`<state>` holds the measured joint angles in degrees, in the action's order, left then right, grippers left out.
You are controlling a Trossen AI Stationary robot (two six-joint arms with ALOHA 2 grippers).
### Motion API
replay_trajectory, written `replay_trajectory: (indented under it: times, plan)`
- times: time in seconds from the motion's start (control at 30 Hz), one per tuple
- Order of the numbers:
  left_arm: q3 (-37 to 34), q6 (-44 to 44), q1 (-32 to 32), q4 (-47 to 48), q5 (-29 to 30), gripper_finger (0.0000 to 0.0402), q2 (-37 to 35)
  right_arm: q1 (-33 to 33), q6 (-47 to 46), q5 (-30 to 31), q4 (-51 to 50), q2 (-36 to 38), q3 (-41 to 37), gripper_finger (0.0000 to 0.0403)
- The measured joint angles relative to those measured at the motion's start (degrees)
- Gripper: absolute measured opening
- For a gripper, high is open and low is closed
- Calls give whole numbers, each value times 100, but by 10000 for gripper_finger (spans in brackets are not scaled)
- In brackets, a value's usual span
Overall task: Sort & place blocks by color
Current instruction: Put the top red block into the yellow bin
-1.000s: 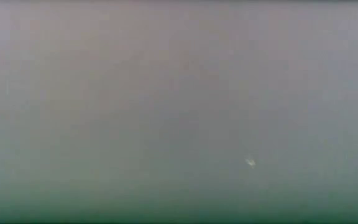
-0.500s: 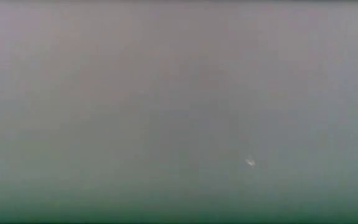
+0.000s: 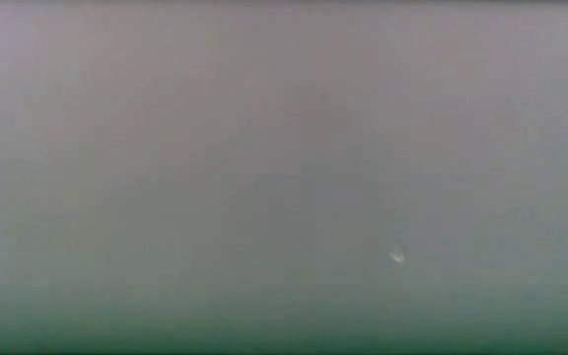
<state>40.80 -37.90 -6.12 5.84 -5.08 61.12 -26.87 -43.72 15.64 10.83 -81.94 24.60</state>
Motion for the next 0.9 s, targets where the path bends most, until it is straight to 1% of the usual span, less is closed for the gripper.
replay_trajectory:
  times: [0.1, 0.27, 0.33, 0.43, 0.57, 0.67, 0.77, 0.9]
  plan:
    - [0, 228, 63, 0, 0, 170, 0, 0, -75, -4, -26, -23, -2, 191]
    - [0, 507, 222, -1, 3, 170, 0, -2, -251, -63, -69, 47, -4, 120]
    - [0, 581, 302, -2, 2, 170, 0, -4, -326, -119, -58, 97, -2, 115]
    - [0, 729, 422, -2, 6, 170, 0, -13, -635, -368, -61, 199, -4, 115]
    - [0, 1175, 567, -8, 4, 170, 0, -2, -1079, -999, -128, 549, -29, 115]
    - [0, 1682, 709, -14, 10, 170, 0, 0, -1239, -1487, 40, 933, -28, 115]
    - [0, 2294, 884, -19, 21, 170, 0, 28, -1416, -2155, 284, 1277, -28, 115]
    - [0, 3083, 1162, -50, 230, 170, 0, 230, -1590, -3076, 823, 1781, -24, 115]
